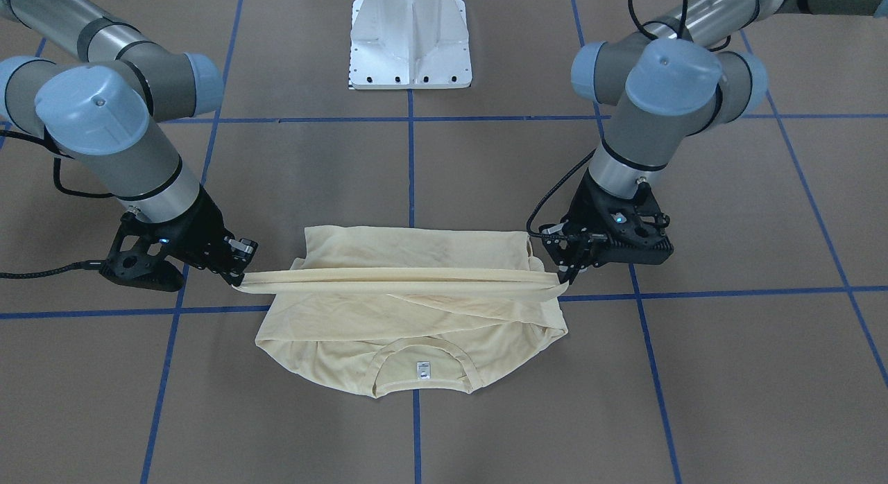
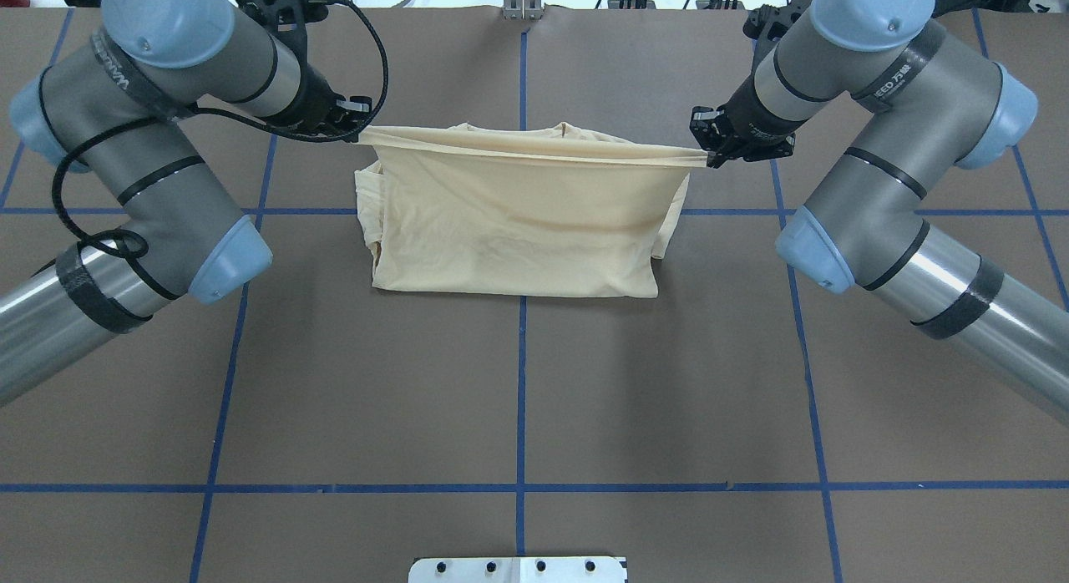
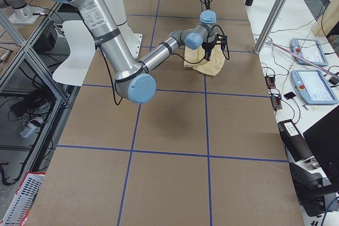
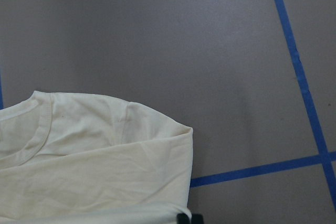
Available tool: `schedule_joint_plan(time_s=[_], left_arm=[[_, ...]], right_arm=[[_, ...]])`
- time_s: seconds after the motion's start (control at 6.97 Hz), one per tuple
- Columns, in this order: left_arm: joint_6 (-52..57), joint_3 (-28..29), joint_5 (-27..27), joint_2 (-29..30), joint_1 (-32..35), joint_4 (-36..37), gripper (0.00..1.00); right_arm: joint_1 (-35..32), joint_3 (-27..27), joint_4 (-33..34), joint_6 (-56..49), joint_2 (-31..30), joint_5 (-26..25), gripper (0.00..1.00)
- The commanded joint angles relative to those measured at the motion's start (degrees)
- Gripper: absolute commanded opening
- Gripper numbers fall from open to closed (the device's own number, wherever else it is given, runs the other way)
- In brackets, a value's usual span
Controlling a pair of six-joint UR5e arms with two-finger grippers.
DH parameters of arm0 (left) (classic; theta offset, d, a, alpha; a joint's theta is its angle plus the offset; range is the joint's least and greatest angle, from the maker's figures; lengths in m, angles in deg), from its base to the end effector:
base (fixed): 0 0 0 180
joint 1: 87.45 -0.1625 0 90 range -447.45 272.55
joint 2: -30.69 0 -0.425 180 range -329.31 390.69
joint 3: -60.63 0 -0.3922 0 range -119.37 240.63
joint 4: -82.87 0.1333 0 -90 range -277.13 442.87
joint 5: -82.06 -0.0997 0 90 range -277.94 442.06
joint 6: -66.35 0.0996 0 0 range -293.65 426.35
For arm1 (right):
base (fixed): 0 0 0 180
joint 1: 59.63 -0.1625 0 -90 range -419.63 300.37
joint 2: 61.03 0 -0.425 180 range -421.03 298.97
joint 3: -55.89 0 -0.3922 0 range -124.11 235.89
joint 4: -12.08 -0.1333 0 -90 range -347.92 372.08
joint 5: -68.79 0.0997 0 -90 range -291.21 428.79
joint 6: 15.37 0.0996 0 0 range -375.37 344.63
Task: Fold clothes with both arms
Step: 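Lay the hem over the collar with both grippers, then open both grippers and raise them away from the folded shirt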
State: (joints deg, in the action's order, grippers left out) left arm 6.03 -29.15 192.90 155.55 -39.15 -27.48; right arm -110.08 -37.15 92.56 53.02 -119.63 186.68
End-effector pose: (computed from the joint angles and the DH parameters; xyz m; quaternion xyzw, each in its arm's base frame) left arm 0.3920 -0.5870 0.2600 0.1610 0.4539 -0.0587 0.8744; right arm -0.3647 -0.5778 0.2976 0.0329 -0.4252 0.1368 0.8941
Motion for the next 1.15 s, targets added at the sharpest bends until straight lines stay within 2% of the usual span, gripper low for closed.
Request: schedule_joint_plan(time_s=[0.0,0.14,0.43,0.57,0.86,1.0], left_arm=[[-0.59,3.12,-0.01,0.47,-0.14,-3.73,0.0],[-0.59,3.29,-0.01,0.56,-0.14,-4.69,0.0],[-1.03,4.25,0.08,1.52,-1.1,-5.14,0.0],[-1.29,6.61,-0.01,2.92,-1.45,-5.83,0.0],[-1.82,16.61,-0.01,5.3,-1.8,-14.76,0.0],[-2.17,19.79,-0.1,6.44,-2.07,-16.2,0.0]], right_arm=[[0.18,5.9,-0.06,0.0,4.17,-0.03,0.0],[0.26,9.94,-1.1,-0.09,6.81,-0.03,0.0],[0.18,17.68,-11.27,0.0,7.71,-0.12,0.0],[0.18,19.8,-11.74,-0.09,9.28,-0.2,0.0],[0.26,22.81,-11.83,-0.09,11.67,-0.82,0.0],[0.35,23.6,-11.83,-0.09,12.02,-1.69,0.0]])
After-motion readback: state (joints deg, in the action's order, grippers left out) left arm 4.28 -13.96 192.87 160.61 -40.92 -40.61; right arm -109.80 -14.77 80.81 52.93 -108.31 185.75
